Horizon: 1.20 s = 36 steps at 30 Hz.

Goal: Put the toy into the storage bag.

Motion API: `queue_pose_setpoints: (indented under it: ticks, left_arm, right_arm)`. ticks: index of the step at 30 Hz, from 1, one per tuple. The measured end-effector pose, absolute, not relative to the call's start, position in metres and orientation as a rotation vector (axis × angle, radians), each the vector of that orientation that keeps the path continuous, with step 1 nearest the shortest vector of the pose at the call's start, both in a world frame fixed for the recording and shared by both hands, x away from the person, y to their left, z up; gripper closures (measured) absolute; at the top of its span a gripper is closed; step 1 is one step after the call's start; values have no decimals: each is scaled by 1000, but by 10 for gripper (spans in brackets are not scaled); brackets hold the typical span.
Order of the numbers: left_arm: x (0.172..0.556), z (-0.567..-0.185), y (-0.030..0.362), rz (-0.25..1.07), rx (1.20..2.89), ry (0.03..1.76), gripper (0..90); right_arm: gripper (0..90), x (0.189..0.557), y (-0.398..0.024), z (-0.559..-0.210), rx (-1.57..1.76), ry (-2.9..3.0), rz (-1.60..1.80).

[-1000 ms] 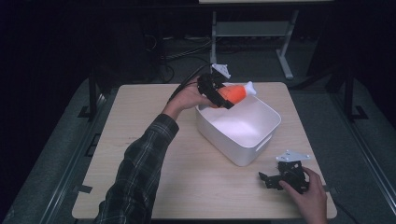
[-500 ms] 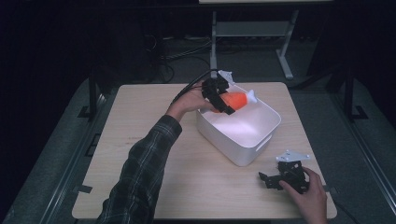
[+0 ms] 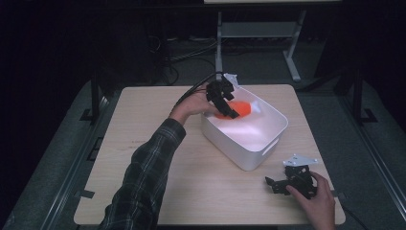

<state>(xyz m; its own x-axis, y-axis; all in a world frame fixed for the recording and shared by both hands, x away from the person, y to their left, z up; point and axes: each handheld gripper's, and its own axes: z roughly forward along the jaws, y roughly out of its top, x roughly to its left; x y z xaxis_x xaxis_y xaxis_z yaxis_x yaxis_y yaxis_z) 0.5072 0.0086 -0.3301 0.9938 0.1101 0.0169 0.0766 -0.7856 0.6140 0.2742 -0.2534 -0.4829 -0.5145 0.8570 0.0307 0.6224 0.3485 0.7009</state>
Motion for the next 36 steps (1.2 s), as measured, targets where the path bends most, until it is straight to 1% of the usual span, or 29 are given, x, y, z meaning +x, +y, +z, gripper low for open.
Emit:
queue_pose_setpoints:
  ticks: [9,20,29,33,36]
  left_arm:
    - [500,-316,17,84,2443,133,139]
    - [481,-294,34,127,2412,153,140]
    - [471,-294,55,148,2374,209,143]
    - [467,-294,63,155,2386,228,143]
    - [465,-295,71,158,2355,251,144]
  right_arm:
    - [7,274,-254,-483,1304,2275,955]
    - [7,274,-253,-483,1305,2275,955]
    - [7,274,-253,-483,1305,2275,954]
    - [7,274,-254,-483,1302,2276,956]
    - [7,274,-253,-483,1304,2276,957]
